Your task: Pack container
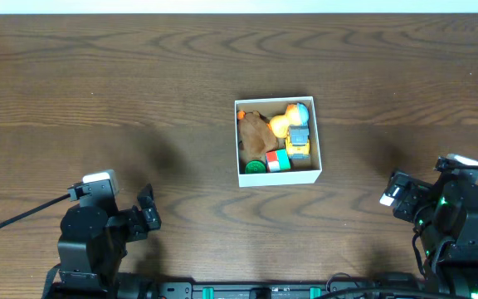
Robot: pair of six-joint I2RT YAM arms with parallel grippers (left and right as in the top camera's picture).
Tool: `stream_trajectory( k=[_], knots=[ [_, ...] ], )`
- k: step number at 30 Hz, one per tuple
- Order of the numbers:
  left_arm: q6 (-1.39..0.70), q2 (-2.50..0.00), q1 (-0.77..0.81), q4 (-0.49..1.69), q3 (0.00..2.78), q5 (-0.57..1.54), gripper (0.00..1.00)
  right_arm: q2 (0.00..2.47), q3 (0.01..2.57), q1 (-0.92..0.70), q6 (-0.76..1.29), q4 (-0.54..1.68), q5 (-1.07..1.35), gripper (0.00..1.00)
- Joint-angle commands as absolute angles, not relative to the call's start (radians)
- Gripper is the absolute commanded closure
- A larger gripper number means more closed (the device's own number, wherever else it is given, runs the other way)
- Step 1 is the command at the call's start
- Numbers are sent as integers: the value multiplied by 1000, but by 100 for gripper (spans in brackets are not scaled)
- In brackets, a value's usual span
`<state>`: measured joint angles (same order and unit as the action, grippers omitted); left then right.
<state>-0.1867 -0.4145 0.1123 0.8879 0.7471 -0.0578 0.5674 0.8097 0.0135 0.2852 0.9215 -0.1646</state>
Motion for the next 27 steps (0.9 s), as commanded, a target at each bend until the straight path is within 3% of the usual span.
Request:
stream_trajectory(
  k=[1,13,18,27],
  knots=[
    [-196,-418,115,889,744,-72,2,565,804,6,302,926,-160,1],
    [-196,-418,115,889,744,-72,2,549,782,-2,229,875,-132,1],
    [-196,-418,115,889,744,-72,2,415,638,-8,114,640,-46,1],
    [-196,-418,115,889,744,-72,2,142,270,-8,114,156,60,1]
  ],
)
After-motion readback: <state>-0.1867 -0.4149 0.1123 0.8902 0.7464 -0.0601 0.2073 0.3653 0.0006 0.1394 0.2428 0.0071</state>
